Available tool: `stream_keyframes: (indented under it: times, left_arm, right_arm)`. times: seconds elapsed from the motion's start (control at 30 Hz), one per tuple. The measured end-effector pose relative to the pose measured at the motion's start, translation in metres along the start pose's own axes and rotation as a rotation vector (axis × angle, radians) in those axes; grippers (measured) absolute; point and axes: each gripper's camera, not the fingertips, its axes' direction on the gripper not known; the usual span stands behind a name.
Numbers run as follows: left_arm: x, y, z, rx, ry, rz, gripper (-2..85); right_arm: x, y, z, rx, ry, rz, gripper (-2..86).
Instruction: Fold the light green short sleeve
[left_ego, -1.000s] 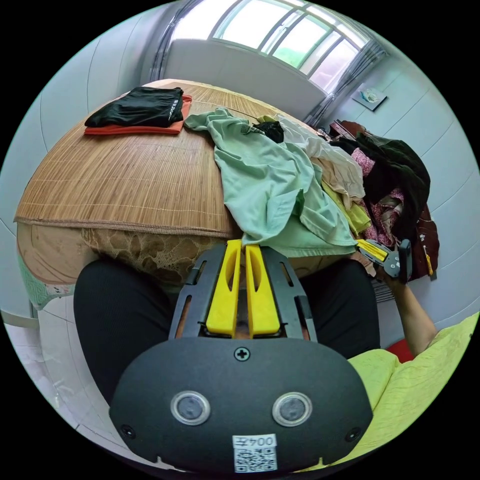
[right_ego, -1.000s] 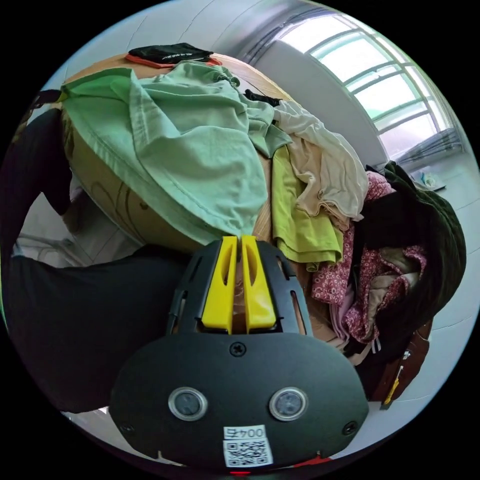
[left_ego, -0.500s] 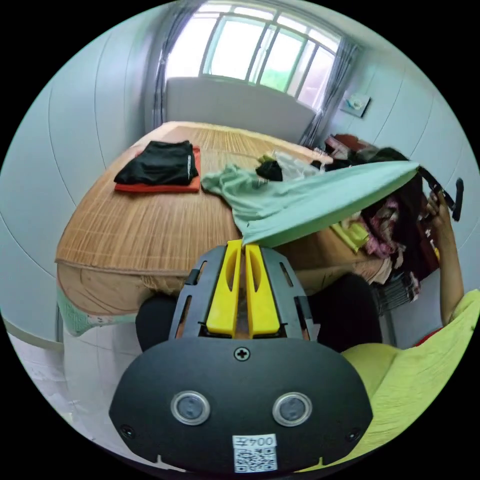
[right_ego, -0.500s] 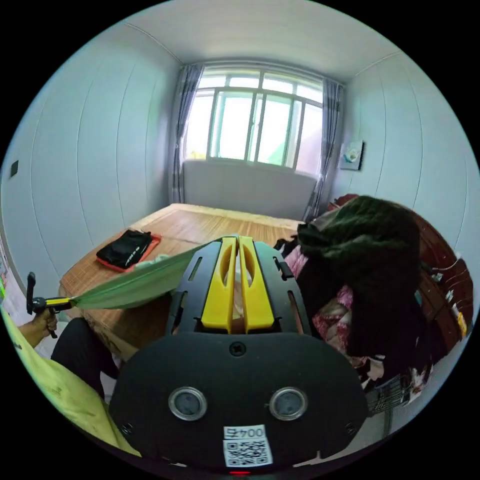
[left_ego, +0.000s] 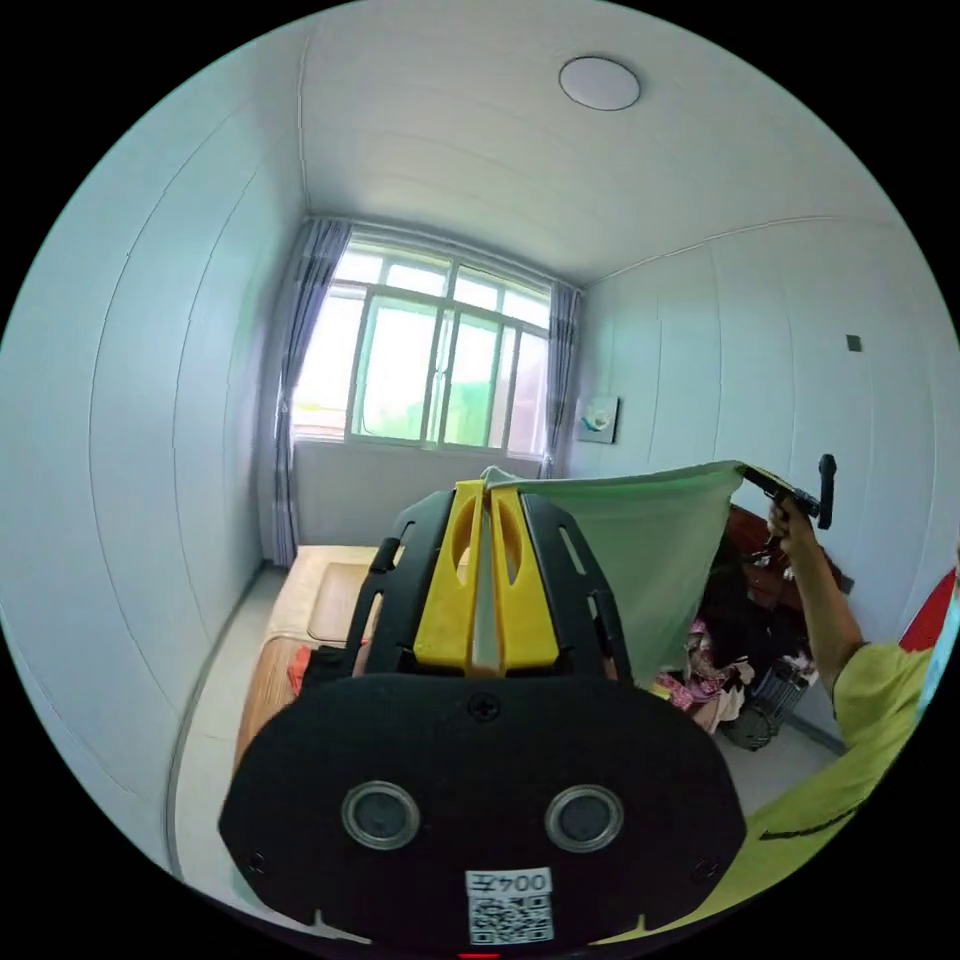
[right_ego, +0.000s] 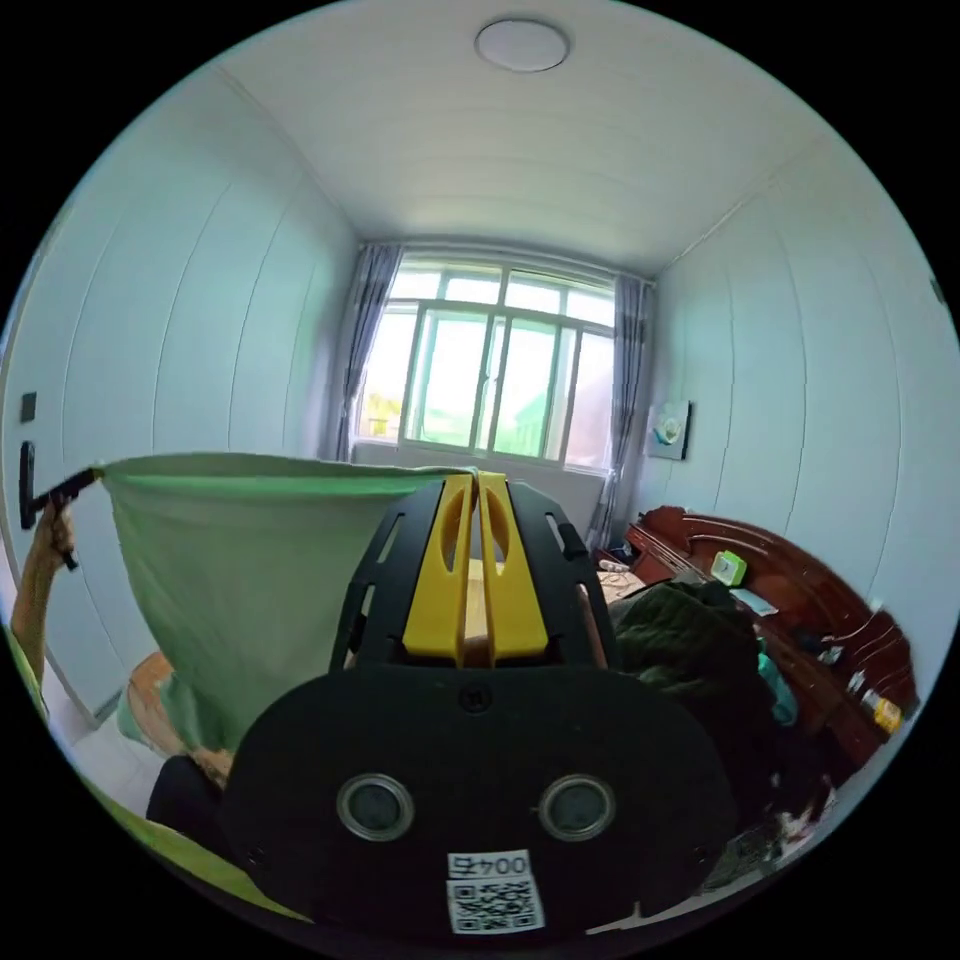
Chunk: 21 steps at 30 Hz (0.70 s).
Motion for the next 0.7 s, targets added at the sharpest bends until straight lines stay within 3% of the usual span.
stream_keyframes:
  times: [0.37,0.53,0.7]
  left_arm:
    - [-0.019,-0.023,-0.027,0.017,0.004,0.026,0.9]
    - [-0.065,-0.016,0.057,-0.150,-0.015,-0.055,0.9]
    - [-0.131,0.003,0.195,-0.316,-0.071,-0.162,0.8]
  right_arm:
    - [-0.013,-0.045,-0.025,0.017,-0.038,-0.082,-0.8]
    - [-0.023,-0.041,0.080,-0.178,-0.033,-0.067,-0.8]
    - [-0.030,-0.021,0.214,-0.361,-0.001,-0.020,-0.7]
